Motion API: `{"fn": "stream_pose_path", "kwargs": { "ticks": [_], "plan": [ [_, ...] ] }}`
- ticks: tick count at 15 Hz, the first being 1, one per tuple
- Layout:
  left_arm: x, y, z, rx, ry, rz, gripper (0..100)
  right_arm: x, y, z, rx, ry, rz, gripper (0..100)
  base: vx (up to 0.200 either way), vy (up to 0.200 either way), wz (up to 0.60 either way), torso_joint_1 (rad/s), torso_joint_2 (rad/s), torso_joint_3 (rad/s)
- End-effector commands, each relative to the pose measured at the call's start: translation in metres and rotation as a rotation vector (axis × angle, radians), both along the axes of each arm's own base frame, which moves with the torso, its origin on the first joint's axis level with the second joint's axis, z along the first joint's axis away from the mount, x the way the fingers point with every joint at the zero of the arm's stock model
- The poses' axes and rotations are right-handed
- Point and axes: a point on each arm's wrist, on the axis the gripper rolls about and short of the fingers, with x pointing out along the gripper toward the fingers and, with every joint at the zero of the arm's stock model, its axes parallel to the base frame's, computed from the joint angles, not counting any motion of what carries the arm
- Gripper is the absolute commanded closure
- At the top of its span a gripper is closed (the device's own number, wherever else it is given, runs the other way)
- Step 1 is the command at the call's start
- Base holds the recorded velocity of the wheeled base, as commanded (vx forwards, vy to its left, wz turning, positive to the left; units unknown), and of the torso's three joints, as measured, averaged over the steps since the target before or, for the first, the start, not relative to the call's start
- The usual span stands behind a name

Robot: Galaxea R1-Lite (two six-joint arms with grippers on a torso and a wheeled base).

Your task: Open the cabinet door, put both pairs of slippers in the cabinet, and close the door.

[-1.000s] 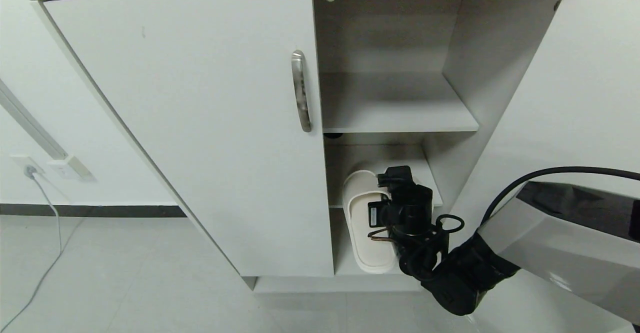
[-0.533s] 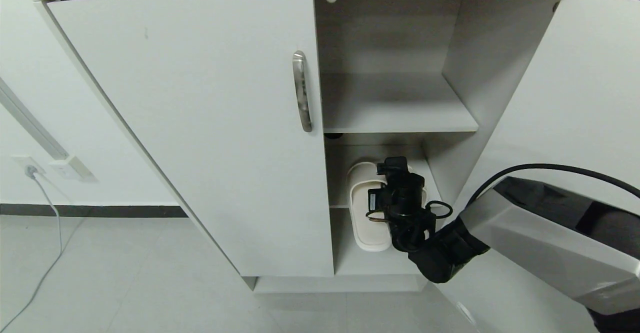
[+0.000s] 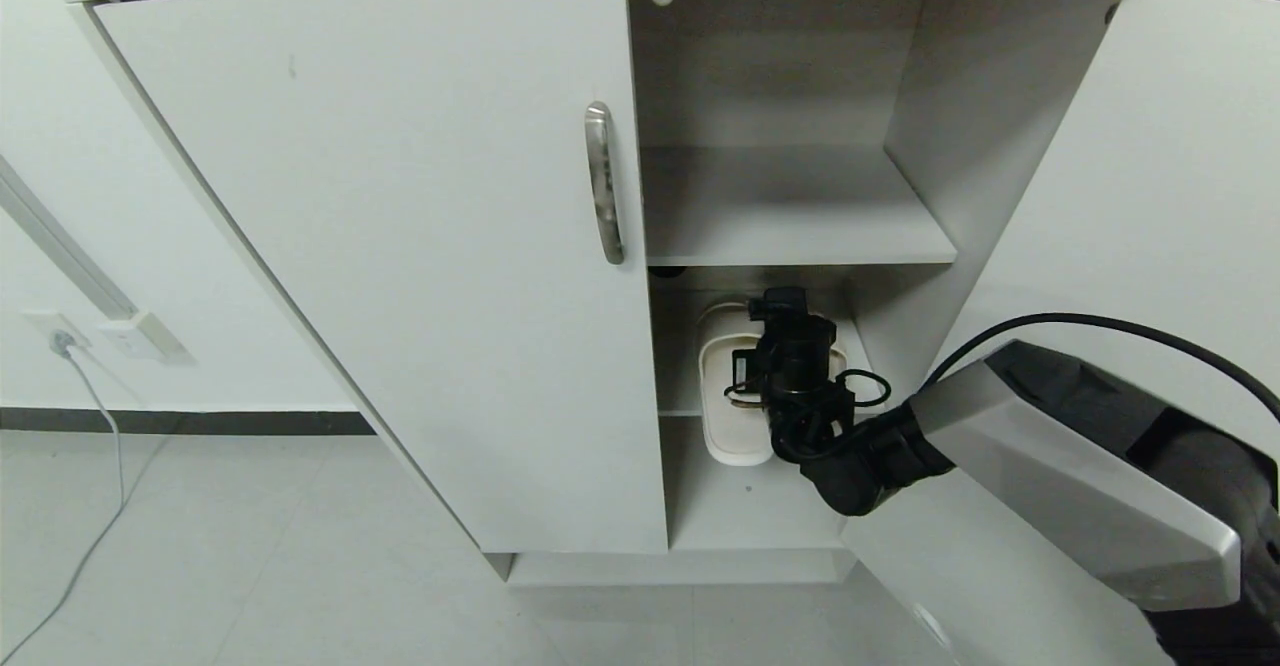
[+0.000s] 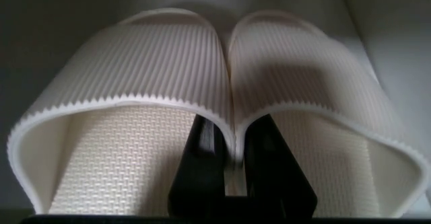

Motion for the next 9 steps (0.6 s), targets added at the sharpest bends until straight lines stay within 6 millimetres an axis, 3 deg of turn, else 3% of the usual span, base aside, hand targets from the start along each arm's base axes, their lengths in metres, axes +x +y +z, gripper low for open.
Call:
{"fn": "stream_pose_path", "kwargs": {
  "ticks": [1, 9],
  "plan": [
    [0.000, 0.000, 0.000, 0.000, 0.001, 0.000, 100, 0.011, 0.001, -0.003, -0.002, -0.005, -0.012, 100, 0.000, 0.000, 0.00, 0.000, 0.00, 0.000],
    [0.000, 0.000, 0.000, 0.000, 0.001, 0.000, 100, 0.027, 0.001, -0.003, -0.013, -0.020, -0.028, 100, 0.000, 0.000, 0.00, 0.000, 0.00, 0.000]
  ]
}}
